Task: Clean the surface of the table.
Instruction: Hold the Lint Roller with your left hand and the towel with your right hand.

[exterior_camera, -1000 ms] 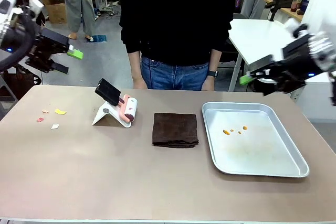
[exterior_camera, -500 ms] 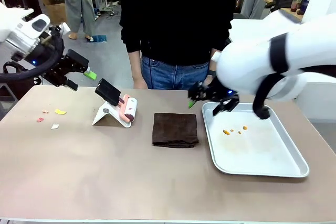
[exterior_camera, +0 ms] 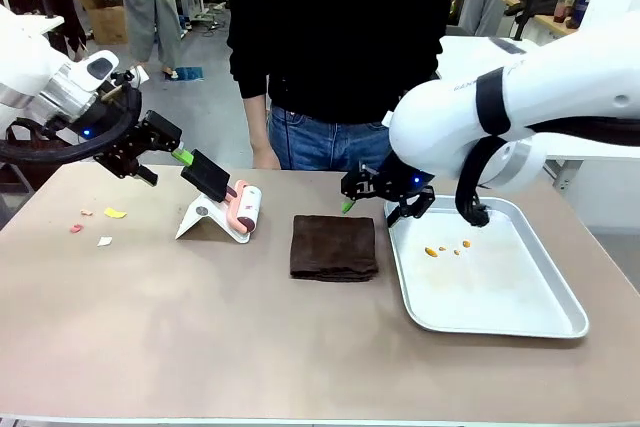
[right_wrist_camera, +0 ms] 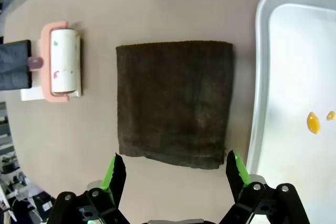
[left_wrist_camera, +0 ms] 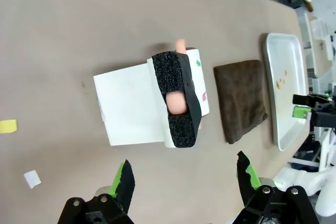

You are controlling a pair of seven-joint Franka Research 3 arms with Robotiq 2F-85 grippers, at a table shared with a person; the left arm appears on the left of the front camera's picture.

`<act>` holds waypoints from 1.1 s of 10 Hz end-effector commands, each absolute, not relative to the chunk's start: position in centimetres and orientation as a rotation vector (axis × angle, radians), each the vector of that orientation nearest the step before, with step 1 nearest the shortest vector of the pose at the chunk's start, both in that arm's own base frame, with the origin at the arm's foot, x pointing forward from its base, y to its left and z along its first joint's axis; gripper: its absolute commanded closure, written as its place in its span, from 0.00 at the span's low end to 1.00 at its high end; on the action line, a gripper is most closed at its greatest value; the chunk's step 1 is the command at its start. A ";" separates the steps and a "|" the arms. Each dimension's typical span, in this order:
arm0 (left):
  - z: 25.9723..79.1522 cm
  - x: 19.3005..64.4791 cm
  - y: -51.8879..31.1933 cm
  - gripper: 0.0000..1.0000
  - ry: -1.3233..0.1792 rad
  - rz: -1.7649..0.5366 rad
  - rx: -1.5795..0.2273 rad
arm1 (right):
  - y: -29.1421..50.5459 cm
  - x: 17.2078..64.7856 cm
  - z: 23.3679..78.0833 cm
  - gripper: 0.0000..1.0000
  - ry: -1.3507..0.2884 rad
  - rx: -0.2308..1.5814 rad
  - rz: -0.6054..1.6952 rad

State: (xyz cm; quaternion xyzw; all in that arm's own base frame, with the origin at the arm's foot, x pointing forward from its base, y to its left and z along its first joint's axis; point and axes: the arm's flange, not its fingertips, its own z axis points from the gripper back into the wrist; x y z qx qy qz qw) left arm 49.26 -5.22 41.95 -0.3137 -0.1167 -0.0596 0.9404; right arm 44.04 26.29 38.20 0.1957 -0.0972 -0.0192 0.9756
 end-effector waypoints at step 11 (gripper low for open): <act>39.2 52.0 -6.8 0.00 -0.247 0.034 -0.715 | 31.5 52.0 31.8 0.00 -0.071 0.155 0.058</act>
